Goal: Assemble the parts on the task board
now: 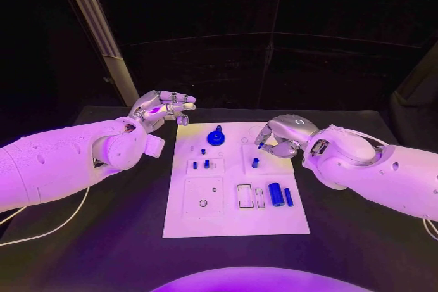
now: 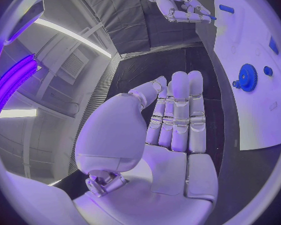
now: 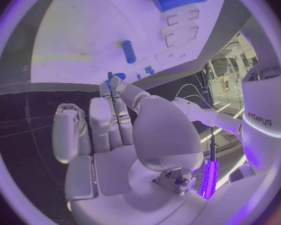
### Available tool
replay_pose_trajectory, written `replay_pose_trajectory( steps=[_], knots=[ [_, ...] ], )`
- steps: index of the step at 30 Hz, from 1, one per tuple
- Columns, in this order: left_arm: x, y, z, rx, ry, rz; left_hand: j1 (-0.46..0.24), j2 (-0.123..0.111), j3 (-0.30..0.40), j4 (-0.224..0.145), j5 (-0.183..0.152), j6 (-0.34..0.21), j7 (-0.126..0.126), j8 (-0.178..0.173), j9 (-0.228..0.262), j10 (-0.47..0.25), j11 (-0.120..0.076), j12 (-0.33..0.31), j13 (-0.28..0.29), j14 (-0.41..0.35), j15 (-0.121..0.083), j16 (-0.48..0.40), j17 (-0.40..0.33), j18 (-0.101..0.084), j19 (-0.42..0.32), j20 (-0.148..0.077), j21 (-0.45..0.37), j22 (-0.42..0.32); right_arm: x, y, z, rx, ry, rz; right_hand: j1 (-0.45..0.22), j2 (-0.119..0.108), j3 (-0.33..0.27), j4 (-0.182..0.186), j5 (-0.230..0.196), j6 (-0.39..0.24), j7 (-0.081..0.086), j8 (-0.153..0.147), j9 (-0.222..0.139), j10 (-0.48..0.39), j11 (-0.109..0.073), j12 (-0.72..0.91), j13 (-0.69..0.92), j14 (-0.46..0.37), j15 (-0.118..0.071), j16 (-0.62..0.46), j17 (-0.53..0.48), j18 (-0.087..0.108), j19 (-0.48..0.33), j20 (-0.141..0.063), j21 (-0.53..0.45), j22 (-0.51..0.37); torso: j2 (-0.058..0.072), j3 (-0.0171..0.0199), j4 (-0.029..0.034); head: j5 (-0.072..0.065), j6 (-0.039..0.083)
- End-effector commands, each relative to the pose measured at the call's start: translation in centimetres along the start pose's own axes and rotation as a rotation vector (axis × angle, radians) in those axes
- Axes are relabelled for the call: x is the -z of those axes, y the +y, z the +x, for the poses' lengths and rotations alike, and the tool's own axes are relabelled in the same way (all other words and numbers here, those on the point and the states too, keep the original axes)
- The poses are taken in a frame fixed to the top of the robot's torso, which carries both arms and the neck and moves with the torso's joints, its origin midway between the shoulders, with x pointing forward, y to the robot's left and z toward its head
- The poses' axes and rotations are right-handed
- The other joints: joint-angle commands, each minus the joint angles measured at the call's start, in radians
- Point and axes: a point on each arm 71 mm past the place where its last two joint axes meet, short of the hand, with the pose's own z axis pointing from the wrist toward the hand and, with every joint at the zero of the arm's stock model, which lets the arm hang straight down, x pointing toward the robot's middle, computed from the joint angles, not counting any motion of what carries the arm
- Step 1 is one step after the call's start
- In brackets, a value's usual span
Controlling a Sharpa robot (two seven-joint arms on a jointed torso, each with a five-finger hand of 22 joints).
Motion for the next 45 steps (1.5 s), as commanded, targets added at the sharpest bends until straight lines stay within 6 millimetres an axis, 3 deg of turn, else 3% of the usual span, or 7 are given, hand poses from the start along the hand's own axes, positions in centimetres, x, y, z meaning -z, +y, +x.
replay_pose_trajectory(
  steps=[1,10,14,17,27,45],
  knots=[
    [-0.1,-0.1,0.3,0.010,0.012,0.006,0.003,0.010,-0.007,0.000,-0.007,0.000,0.005,-0.004,0.000,-0.006,0.002,0.005,0.001,-0.006,-0.001,-0.004,-0.001,0.012,-0.006,-0.001,-0.004,-0.001,-0.2,1.7,-0.5,-0.052,-0.049,-0.050,-0.002,-0.012,0.006,-0.001,-0.005,0.004,0.000,-0.005,-0.002,0.003,0.002,0.006,0.001,0.022,0.000,-0.004,-0.002,-0.008,0.008,0.002,0.007,0.088,0.000,-0.0003,0.0015,0.004,0.002],
    [-0.2,-0.1,0.8,0.016,0.027,0.008,0.003,0.010,-0.007,-0.001,-0.007,0.000,0.006,-0.004,0.000,-0.007,0.003,0.005,0.001,-0.007,-0.001,-0.005,-0.002,0.012,-0.006,-0.001,-0.005,-0.002,-1.9,5.7,0.3,-0.095,-0.004,-0.139,-0.003,-0.013,0.011,0.000,-0.004,0.002,0.001,-0.006,-0.002,0.001,0.003,0.006,0.001,0.022,0.000,-0.005,-0.005,-0.007,0.007,0.002,0.007,0.088,0.001,-0.0020,0.0016,0.024,-0.005],
    [-0.3,-0.1,1.0,0.017,0.032,0.008,0.003,0.010,-0.007,-0.001,-0.007,0.000,0.006,-0.004,0.000,-0.007,0.003,0.005,0.001,-0.007,-0.001,-0.005,-0.002,0.012,-0.006,-0.001,-0.005,-0.002,-2.2,7.3,2.1,-0.118,0.048,-0.163,-0.003,-0.013,0.014,0.001,-0.004,0.002,0.001,-0.006,-0.002,0.001,0.003,0.006,0.001,0.022,0.000,-0.004,-0.005,-0.008,0.007,0.002,0.007,0.088,0.000,-0.0033,0.0005,0.035,-0.010],
    [-0.3,-0.1,1.2,0.019,0.036,0.008,0.003,0.010,-0.007,-0.001,-0.007,0.000,0.006,-0.004,0.000,-0.007,0.003,0.005,0.001,-0.007,-0.001,-0.005,-0.002,0.012,-0.006,-0.001,-0.005,-0.002,-2.5,8.1,3.6,-0.128,0.086,-0.173,-0.004,-0.013,0.017,0.002,-0.004,0.001,0.002,-0.006,-0.002,-0.001,0.004,0.006,0.001,0.021,0.000,-0.005,-0.007,-0.007,0.007,0.002,0.007,0.088,0.001,-0.0014,0.0004,0.043,-0.013],
    [-0.4,-0.1,1.5,0.022,0.043,0.007,0.002,0.011,-0.008,0.000,-0.007,-0.001,0.006,-0.005,0.000,-0.008,0.004,0.006,0.001,-0.007,0.000,-0.007,-0.003,0.012,-0.006,0.000,-0.007,-0.004,-3.2,9.8,5.8,-0.114,0.153,-0.192,-0.007,-0.014,0.021,0.003,-0.005,-0.001,0.002,-0.006,-0.003,-0.003,0.004,0.005,0.001,0.021,0.001,-0.005,-0.009,-0.007,0.006,0.003,0.005,0.086,0.001,-0.0011,0.0009,0.058,-0.021],
    [-0.5,0.0,1.6,0.023,0.047,0.005,0.002,0.011,-0.008,0.000,-0.007,-0.001,0.006,-0.005,0.000,-0.008,0.004,0.006,0.001,-0.007,0.000,-0.007,-0.003,0.012,-0.006,0.000,-0.007,-0.004,-3.4,10.8,6.9,-0.100,0.213,-0.216,-0.012,-0.017,0.026,0.004,-0.005,-0.004,0.003,-0.007,-0.003,-0.006,0.005,0.005,0.001,0.020,0.001,-0.006,-0.014,-0.006,0.004,0.004,0.005,0.085,0.001,-0.0012,0.0004,0.072,-0.035]
  ],
)
